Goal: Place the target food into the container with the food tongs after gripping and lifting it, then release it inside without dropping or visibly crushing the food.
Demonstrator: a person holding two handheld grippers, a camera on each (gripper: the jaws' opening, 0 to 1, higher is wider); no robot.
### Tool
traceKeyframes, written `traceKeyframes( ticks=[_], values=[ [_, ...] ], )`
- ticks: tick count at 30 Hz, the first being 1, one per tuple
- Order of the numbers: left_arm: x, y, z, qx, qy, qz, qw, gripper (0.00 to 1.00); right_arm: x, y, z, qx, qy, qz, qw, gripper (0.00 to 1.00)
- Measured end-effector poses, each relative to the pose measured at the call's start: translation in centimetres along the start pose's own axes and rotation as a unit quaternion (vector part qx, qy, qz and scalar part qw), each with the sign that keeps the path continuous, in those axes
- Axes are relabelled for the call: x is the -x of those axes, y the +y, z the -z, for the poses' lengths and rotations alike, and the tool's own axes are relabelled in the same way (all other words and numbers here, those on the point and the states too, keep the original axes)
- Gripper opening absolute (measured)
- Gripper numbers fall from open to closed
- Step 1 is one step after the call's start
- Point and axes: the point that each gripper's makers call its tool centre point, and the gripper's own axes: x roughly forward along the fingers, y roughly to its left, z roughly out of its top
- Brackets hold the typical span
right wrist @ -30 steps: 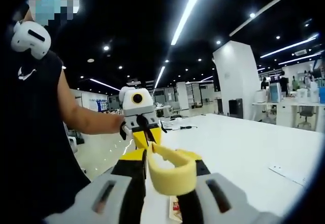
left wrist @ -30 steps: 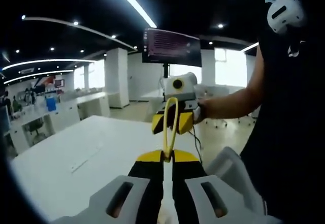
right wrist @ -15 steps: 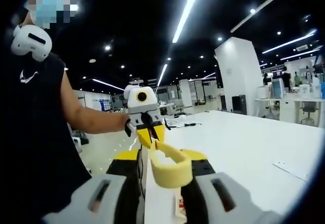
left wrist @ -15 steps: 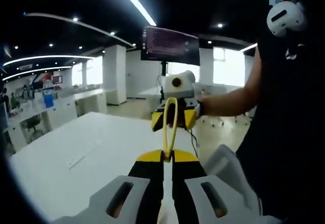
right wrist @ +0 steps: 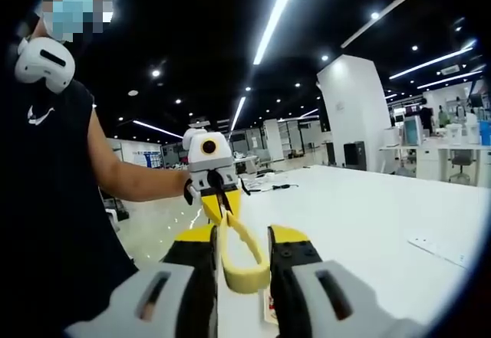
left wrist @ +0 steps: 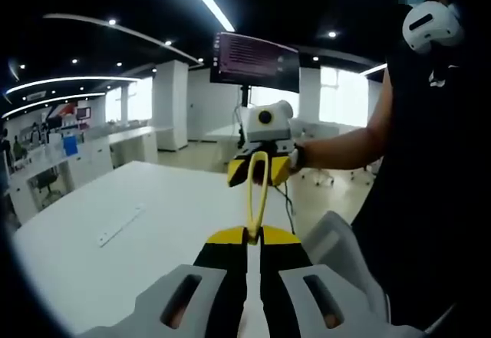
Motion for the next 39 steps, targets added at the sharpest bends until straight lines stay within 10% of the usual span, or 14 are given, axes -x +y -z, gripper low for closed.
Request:
traceKeyframes(
  ticks=[24,27,39],
  values=[
    [-0.2,0.5,-0.4,0.003,0.001,-0.006,1.0,0.26,-0.4,0.6,-0.3,-0.012,0.021,-0.022,0.9995,0.18],
    [-0.5,0.3,-1.4,-0.009,-0.005,-0.001,0.9999,0.4,-0.6,0.6,0.2,-0.008,0.03,-0.02,0.9993,0.18],
    [-3.5,-1.4,-1.0,-0.079,0.121,0.043,0.9887,0.33,-1.3,1.3,0.5,0.009,0.038,-0.031,0.9988,0.18]
  ],
)
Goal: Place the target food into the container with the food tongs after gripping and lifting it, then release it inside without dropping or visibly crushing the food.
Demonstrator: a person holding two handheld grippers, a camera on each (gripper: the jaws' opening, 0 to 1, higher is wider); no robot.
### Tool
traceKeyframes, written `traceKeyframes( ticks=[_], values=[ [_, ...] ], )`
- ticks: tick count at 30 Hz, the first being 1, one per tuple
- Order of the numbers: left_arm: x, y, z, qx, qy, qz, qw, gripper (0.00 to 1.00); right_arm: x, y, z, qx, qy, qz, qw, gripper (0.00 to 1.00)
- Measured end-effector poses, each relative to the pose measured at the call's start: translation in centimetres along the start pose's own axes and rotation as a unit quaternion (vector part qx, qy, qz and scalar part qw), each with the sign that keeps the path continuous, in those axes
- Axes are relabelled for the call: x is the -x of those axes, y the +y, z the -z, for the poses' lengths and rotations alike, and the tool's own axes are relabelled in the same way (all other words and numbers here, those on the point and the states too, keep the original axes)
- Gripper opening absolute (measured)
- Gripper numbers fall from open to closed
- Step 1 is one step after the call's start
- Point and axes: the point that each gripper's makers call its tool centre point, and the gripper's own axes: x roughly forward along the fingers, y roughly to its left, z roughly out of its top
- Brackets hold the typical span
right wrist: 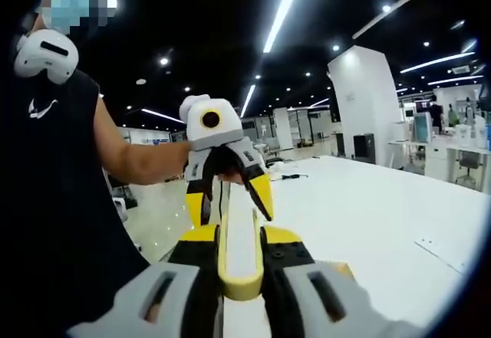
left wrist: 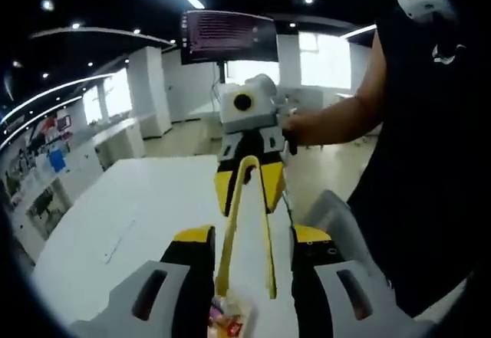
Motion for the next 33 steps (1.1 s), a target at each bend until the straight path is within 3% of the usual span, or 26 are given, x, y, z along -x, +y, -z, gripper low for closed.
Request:
traceKeyframes(
  ticks=[9,14,20,24,33],
  values=[
    [-1.1,-0.5,0.3,-0.007,0.045,0.015,0.9989,0.27,-0.4,0.4,0.1,0.006,0.0,-0.003,1.0,0.18],
    [-1.1,-0.1,0.5,-0.02,0.061,0.008,0.9979,0.24,-0.4,0.2,0.1,0.004,-0.004,-0.001,1.0,0.18],
    [-0.8,-0.2,0.5,-0.039,0.067,0.005,0.997,0.18,-0.5,0.2,-0.1,0.008,-0.008,-0.001,0.9999,0.18],
    [-0.5,0.2,0.5,-0.057,0.067,-0.005,0.9961,0.11,-0.7,0.3,0.1,0.045,-0.005,-0.001,0.999,0.18],
    [-0.1,1.0,0.6,-0.064,0.066,-0.019,0.9956,0.07,-0.2,-0.3,-0.3,0.043,-0.008,0.012,0.999,0.18]
  ],
)
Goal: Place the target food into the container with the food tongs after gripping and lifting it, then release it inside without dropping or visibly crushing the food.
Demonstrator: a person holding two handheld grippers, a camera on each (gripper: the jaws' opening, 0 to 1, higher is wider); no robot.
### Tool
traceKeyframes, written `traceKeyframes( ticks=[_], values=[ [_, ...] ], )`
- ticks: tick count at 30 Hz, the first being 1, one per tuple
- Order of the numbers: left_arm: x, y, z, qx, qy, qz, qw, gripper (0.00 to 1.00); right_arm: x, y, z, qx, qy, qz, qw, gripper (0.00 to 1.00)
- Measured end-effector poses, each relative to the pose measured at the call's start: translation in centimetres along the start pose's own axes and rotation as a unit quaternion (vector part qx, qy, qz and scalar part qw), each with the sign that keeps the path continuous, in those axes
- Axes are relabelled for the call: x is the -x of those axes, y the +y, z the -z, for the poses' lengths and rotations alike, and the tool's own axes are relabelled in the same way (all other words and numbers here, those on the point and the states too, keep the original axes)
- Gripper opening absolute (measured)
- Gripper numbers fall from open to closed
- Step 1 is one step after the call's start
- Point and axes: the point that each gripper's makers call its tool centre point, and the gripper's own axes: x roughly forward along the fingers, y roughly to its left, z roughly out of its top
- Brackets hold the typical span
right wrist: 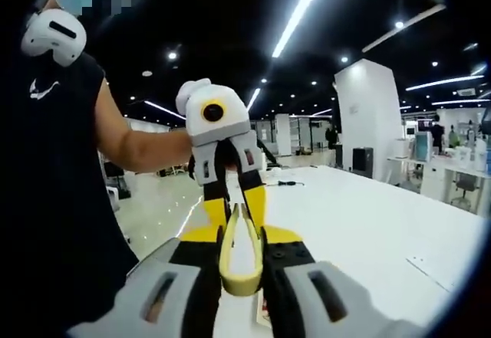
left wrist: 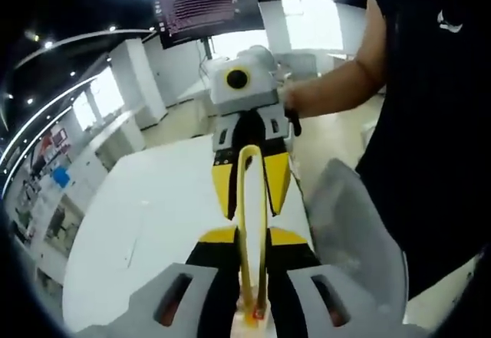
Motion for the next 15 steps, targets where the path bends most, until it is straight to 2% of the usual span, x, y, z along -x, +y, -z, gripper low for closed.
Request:
traceKeyframes(
  ticks=[6,8,11,15],
  values=[
    [0.27,0.04,0.39,0.008,0.002,0.002,1.0,0.08,0.46,-0.04,-0.06,-0.009,-0.005,0.004,0.9999,0.16],
    [0.14,-0.05,0.53,0.012,0.008,0.002,0.9999,0.1,0.46,-0.09,0.25,-0.021,0.003,0.004,0.9998,0.16],
    [0.08,-0.25,0.61,0.041,0.012,0.009,0.999,0.16,0.5,0.1,0.21,-0.029,0.002,0.001,0.9996,0.15],
    [-0.08,-0.22,0.56,0.037,0.012,0.004,0.9992,0.22,0.56,0.12,0.23,-0.029,0.003,0.003,0.9996,0.15]
  ],
)
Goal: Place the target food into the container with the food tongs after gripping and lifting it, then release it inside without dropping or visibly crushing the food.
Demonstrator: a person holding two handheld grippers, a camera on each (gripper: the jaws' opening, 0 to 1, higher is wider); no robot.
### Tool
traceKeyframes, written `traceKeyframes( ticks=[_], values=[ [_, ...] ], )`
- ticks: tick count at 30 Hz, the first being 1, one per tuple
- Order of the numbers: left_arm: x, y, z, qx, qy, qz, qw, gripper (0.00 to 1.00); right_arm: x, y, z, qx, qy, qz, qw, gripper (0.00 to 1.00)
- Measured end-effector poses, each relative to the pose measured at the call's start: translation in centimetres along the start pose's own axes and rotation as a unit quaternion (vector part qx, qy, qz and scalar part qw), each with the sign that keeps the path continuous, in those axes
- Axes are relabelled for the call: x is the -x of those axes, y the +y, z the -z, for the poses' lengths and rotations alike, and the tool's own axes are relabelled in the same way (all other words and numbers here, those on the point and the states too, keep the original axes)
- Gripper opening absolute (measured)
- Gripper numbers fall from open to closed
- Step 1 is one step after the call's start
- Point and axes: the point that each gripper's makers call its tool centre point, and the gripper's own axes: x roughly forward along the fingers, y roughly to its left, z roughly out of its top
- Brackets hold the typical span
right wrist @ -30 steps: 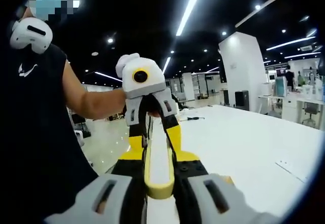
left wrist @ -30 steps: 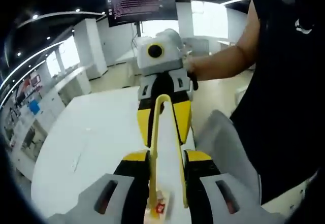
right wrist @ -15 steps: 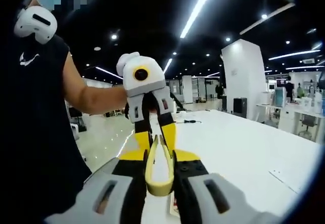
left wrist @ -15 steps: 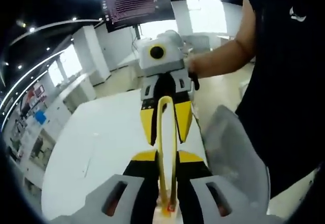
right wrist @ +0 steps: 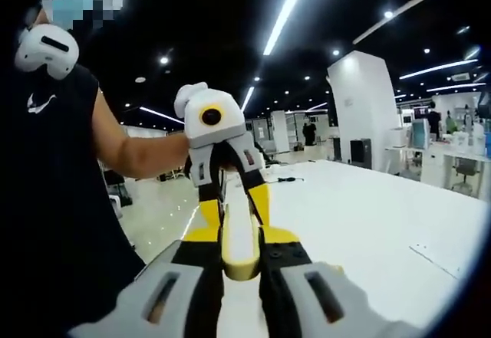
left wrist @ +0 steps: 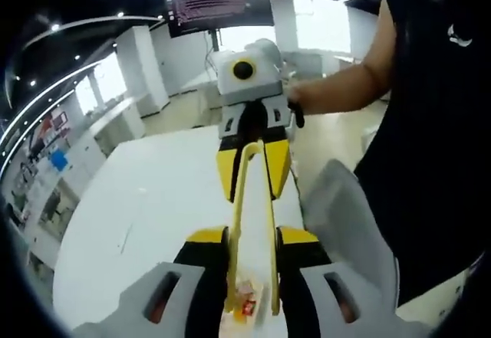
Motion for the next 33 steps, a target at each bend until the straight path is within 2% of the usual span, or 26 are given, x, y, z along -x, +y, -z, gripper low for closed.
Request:
traceKeyframes(
  ticks=[5,13,21,24,30,33],
  values=[
    [-0.2,0.3,-0.1,0.0,0.004,-0.009,1.0,0.23,0.0,-0.1,0.1,0.004,0.002,0.005,1.0,0.15],
    [-0.7,-0.4,-0.7,-0.014,0.004,0.001,0.9999,0.26,-0.1,0.0,0.3,0.005,0.008,0.003,1.0,0.15],
    [-0.6,-0.6,-0.6,-0.027,0.015,0.005,0.9995,0.14,-0.2,0.3,0.4,0.011,0.007,-0.006,0.9999,0.15],
    [-0.6,-0.2,-0.7,-0.045,0.012,-0.007,0.9989,0.1,-0.3,0.1,0.4,0.019,0.007,-0.001,0.9998,0.15],
    [-0.5,0.2,-0.4,-0.053,0.017,-0.017,0.9983,0.07,-0.5,-0.2,0.6,0.024,0.011,0.003,0.9996,0.16],
    [-0.4,0.4,-0.5,-0.051,0.013,-0.026,0.9983,0.06,-0.5,-0.5,0.2,0.036,0.001,0.011,0.9993,0.17]
  ],
)
